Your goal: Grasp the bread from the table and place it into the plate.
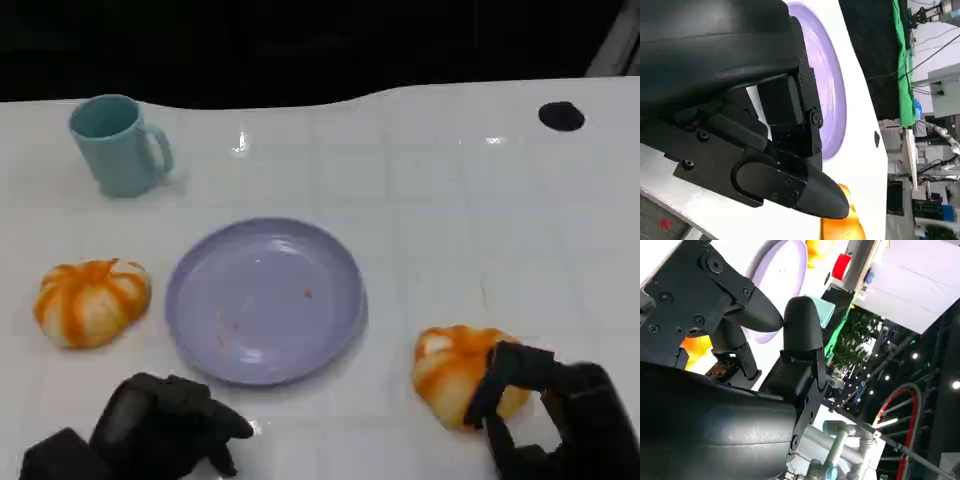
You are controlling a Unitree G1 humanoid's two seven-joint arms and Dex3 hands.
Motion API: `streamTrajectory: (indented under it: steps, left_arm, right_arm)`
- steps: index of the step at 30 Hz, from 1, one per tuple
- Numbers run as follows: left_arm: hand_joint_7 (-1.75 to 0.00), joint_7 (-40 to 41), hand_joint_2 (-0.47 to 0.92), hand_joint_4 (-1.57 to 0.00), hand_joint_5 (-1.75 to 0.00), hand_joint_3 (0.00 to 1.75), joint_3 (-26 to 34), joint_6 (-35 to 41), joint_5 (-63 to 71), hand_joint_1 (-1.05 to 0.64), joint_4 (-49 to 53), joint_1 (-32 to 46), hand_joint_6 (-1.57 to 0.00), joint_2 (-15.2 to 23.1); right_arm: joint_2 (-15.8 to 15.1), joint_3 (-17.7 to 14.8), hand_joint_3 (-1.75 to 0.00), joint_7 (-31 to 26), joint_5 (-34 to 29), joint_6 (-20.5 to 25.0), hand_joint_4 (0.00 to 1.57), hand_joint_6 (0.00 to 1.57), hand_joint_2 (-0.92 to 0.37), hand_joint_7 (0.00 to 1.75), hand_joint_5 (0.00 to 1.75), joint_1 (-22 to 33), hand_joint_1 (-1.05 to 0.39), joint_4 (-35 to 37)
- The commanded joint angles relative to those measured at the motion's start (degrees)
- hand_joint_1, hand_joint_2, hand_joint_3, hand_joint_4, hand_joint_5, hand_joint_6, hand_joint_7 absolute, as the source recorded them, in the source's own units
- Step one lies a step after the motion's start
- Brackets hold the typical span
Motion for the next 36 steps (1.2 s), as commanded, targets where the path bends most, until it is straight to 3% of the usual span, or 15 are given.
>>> streamTrajectory:
  steps: [1,25,27,30,34,36]
  left_arm:
    - [-0.27,-0.25,0.92,-1.30,-1.04,0.10,0.31,-0.12,-0.21,-1.05,0.10,0.27,-1.54,1.15]
    - [-0.28,0.03,0.92,-1.29,-1.04,0.09,0.30,0.12,-0.30,-1.05,-0.46,0.44,-1.55,0.70]
    - [-0.28,-0.12,0.92,-1.29,-1.03,0.09,0.31,0.31,-0.47,-1.05,-0.65,0.54,-1.55,0.67]
    - [-0.28,-0.35,0.92,-1.29,-1.03,0.09,0.36,0.79,-0.78,-1.05,-0.96,0.67,-1.55,0.61]
    - [-0.28,-0.43,0.92,-1.30,-1.04,0.08,0.40,1.35,-1.16,-1.05,-1.50,0.77,-1.55,0.43]
    - [-0.28,-0.11,0.92,-1.30,-1.04,0.08,0.26,1.23,-0.90,-1.05,-1.54,0.70,-1.55,0.49]
  right_arm:
    - [-0.32,-0.69,-1.61,0.44,1.58,-0.31,0.92,0.91,-0.21,1.32,1.58,-0.17,-0.14,0.04]
    - [-0.73,-1.98,-1.59,3.11,3.77,0.52,0.88,0.88,-0.22,1.23,1.53,0.88,-0.09,-3.02]
    - [-1.17,-2.80,-1.44,2.43,2.09,1.27,0.84,0.87,-0.29,1.08,1.42,1.19,-0.11,-5.15]
    - [-2.17,-3.31,-0.88,2.57,0.68,3.90,0.77,0.82,-0.59,0.86,1.22,1.94,-0.23,-8.98]
    - [-6.42,-4.61,-0.48,3.32,-7.06,12.25,0.57,0.63,-0.82,0.65,0.98,3.64,-0.36,-18.61]
    - [-9.26,-5.05,-0.24,4.83,-11.28,18.60,0.41,0.50,-0.90,0.32,0.66,4.85,-0.45,-25.40]
